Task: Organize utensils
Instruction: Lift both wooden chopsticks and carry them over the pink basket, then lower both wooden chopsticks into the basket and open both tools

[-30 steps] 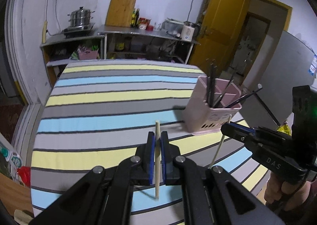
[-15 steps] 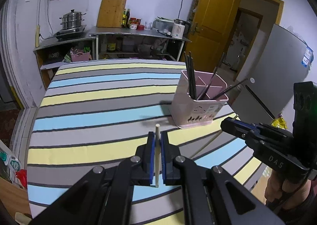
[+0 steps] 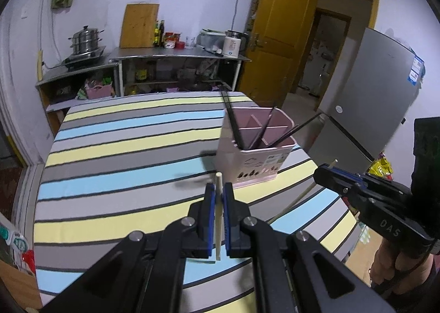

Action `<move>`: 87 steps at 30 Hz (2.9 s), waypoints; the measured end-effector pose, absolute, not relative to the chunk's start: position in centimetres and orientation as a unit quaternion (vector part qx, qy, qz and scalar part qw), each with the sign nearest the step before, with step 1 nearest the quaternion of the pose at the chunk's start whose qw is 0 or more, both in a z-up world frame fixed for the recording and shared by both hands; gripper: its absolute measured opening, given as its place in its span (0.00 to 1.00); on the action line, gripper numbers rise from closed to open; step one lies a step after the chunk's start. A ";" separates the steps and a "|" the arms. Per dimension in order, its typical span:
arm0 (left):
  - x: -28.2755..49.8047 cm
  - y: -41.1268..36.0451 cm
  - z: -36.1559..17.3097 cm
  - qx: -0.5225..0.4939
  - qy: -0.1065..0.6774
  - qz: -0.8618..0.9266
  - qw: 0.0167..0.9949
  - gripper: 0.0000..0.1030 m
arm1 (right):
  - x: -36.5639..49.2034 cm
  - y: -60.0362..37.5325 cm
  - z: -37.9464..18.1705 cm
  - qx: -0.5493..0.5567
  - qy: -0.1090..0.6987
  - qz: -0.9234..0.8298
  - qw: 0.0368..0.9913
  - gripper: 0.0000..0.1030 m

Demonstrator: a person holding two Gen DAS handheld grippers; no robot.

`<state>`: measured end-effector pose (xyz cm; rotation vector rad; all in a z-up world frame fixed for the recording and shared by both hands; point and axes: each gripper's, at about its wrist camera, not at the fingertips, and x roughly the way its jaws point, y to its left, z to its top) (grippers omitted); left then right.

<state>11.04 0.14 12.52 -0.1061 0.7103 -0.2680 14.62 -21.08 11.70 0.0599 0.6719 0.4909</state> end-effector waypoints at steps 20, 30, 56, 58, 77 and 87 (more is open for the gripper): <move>16.3 -3.9 16.1 -0.053 0.328 -0.178 0.926 0.06 | 17.9 -26.6 15.2 0.061 0.283 0.197 0.937 0.05; 19.3 -4.3 20.7 -0.062 0.287 -0.190 0.937 0.06 | 20.1 -27.3 18.9 0.071 0.240 0.191 0.949 0.05; 26.1 -5.5 16.4 -0.063 0.320 -0.180 0.928 0.06 | 26.8 -25.6 15.7 0.059 0.271 0.184 0.943 0.05; 26.6 -5.7 15.7 -0.061 0.327 -0.179 0.926 0.06 | 27.2 -25.3 15.0 0.055 0.278 0.184 0.941 0.05; 26.3 -6.3 14.1 -0.027 0.350 -0.192 0.916 0.06 | 28.4 -24.0 10.0 0.036 0.333 0.195 0.922 0.05; 26.4 -5.3 14.5 -0.049 0.342 -0.186 0.920 0.06 | 28.5 -24.5 10.4 0.040 0.333 0.196 0.921 0.05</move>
